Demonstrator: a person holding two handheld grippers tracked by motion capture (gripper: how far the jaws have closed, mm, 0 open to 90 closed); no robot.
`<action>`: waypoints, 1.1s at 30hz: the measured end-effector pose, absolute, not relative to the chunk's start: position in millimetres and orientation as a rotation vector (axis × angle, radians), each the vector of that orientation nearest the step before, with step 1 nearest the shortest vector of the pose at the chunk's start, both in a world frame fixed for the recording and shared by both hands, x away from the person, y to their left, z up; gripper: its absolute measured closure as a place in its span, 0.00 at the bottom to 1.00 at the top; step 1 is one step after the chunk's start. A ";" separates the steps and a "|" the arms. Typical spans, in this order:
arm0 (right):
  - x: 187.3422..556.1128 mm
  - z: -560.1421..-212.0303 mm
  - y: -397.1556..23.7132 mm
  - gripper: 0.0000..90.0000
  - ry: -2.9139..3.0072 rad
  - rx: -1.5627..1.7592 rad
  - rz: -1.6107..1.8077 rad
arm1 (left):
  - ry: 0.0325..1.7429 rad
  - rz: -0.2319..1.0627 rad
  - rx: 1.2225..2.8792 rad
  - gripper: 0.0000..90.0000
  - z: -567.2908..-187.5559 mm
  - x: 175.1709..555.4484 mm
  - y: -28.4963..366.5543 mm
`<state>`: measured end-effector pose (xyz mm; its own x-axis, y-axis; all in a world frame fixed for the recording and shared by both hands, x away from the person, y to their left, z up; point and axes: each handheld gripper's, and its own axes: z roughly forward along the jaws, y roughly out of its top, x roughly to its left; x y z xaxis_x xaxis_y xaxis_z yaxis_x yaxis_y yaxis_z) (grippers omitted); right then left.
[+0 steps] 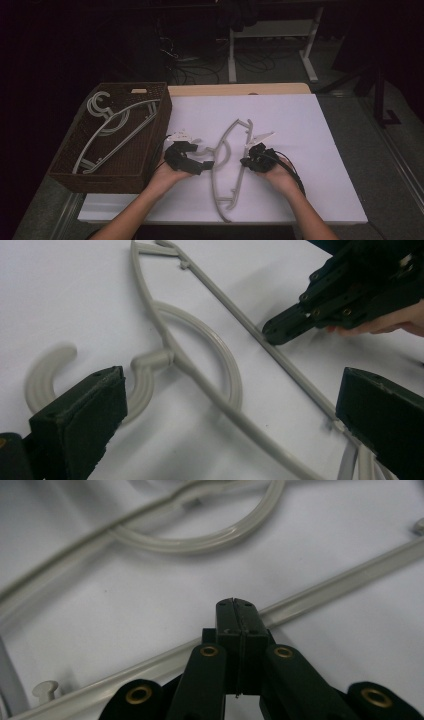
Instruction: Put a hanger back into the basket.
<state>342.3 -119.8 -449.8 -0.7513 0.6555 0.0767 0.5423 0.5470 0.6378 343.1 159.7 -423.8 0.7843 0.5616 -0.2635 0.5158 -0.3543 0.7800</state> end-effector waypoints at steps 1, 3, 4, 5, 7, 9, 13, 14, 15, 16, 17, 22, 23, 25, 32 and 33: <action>342.1 -449.8 -119.3 0.99 2.604 1.019 0.991 | 0.803 0.061 2.023 0.00 -424.1 342.9 159.2; 342.3 -449.7 -119.0 0.99 2.606 1.016 0.992 | 0.799 0.055 2.034 0.00 -425.2 342.4 157.6; 342.1 -450.0 -118.9 0.99 2.606 1.022 0.990 | 0.796 0.048 2.039 0.00 -426.4 342.1 156.3; 342.1 -450.1 -118.8 0.99 2.607 1.025 0.986 | 0.793 0.040 2.045 0.00 -427.9 341.7 155.0; 342.1 -450.0 -118.8 0.99 2.607 1.026 0.987 | 0.784 0.025 2.059 0.02 -431.9 340.7 151.8; 342.1 -450.1 -118.4 0.99 2.609 1.021 0.982 | 0.778 0.008 2.077 0.02 -436.0 339.7 147.9; 342.2 -450.5 -118.7 0.99 2.608 1.023 0.986 | 0.767 -0.020 2.113 0.02 -443.6 338.4 140.1; 342.2 -450.7 -118.7 0.99 2.609 1.023 0.985 | 0.765 -0.027 2.122 0.02 -445.8 338.0 138.3; 342.1 -450.8 -118.5 0.99 2.608 1.022 0.984 | 0.760 -0.039 2.134 0.02 -448.1 337.8 136.7; 341.8 -450.8 -118.4 0.99 2.609 1.020 0.978 | 0.763 -0.052 2.143 0.03 -450.4 337.1 134.9; 341.7 -450.9 -118.5 0.99 2.609 1.018 0.975 | 0.757 -0.062 2.157 0.05 -452.5 336.8 133.4; 341.9 -451.3 -119.2 0.99 2.611 1.015 0.976 | 0.749 -0.107 2.163 0.07 -457.4 335.8 128.3; 341.9 -451.3 -119.3 0.99 2.611 1.014 0.976 | 0.749 -0.114 2.162 0.08 -457.9 335.9 127.8; 341.9 -451.3 -119.2 0.99 2.611 1.013 0.976 | 0.747 -0.129 2.161 0.09 -459.0 336.3 127.2; 341.6 -451.5 -119.0 0.99 2.609 1.009 0.975 | 0.745 -0.183 2.135 0.23 -460.2 337.6 124.7; 341.4 -451.4 -118.9 0.99 2.609 1.010 0.974 | 0.749 -0.191 2.131 0.25 -460.8 337.9 124.2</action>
<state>341.4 -118.9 -451.4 -0.7532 0.6545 0.0655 0.5372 0.5546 0.6355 337.9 124.2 -460.8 0.8090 0.4453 -0.3837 0.5746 -0.4618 0.6756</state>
